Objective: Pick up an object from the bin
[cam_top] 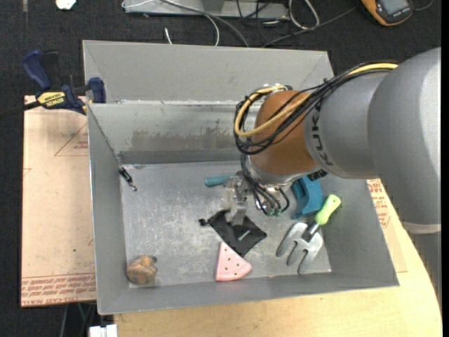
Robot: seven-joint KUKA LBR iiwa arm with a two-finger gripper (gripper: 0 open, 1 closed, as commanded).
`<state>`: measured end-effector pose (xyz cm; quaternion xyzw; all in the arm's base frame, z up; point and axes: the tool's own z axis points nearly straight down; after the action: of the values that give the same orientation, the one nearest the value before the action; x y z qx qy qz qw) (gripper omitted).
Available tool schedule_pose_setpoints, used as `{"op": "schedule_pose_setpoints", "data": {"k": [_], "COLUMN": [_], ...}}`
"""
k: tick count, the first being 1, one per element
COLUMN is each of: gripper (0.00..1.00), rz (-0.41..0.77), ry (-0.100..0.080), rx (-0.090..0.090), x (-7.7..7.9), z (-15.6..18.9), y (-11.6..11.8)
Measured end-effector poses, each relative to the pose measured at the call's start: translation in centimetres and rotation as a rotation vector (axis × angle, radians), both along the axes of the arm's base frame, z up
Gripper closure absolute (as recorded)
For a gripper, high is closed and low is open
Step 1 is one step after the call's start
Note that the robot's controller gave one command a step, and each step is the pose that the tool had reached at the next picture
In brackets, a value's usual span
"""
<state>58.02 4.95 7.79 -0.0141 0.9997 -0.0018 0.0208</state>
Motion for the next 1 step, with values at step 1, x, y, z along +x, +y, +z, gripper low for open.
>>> {"op": "schedule_pose_setpoints", "data": {"k": [1], "gripper": [1.00], "rz": [-0.035], "ry": [0.000], "rx": [0.002], "x": [0.01], "z": [0.16], "y": [0.23]}}
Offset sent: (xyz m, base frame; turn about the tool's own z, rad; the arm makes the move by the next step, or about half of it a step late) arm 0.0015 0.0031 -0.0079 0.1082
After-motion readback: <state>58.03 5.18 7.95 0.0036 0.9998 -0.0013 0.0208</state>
